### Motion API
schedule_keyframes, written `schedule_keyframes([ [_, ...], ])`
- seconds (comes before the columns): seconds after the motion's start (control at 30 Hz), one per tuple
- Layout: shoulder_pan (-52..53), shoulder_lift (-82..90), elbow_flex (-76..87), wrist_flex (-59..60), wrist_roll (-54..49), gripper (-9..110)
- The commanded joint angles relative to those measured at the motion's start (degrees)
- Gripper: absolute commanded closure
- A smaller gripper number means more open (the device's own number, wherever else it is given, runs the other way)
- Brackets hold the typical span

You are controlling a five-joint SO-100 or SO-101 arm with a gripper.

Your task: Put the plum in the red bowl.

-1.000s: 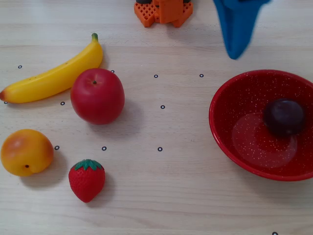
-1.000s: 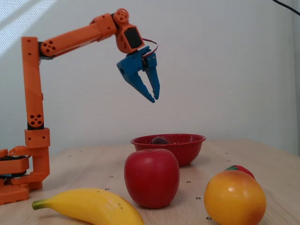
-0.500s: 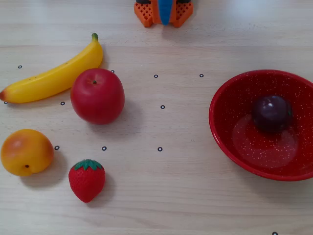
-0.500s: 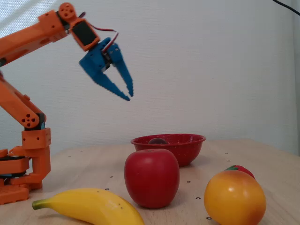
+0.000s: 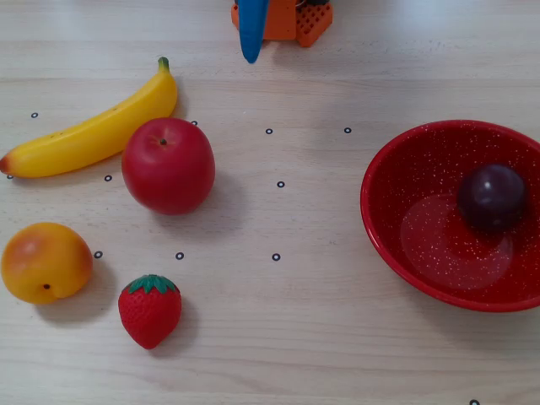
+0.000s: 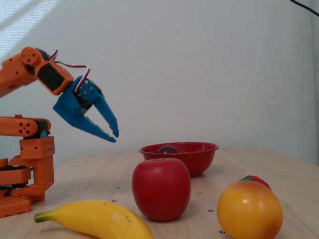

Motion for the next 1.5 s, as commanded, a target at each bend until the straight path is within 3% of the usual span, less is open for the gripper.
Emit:
schedule_keyframes([
  [0.0, -0.7, 4.0, 2.8, -4.8, 1.0, 101],
  [0.23, 1.7, 13.3, 17.2, -14.7, 1.1, 101],
  [0.43, 2.8, 14.9, 29.1, -30.0, 1.3, 101],
  [0.73, 4.3, 14.9, 29.2, -15.9, -2.1, 101],
  [0.9, 5.2, 14.9, 29.2, -15.6, -2.5, 101],
  [1.0, 5.0, 14.9, 29.1, -15.3, -9.0, 101],
  [1.47, 4.0, 14.9, 29.1, -15.2, -9.9, 101],
])
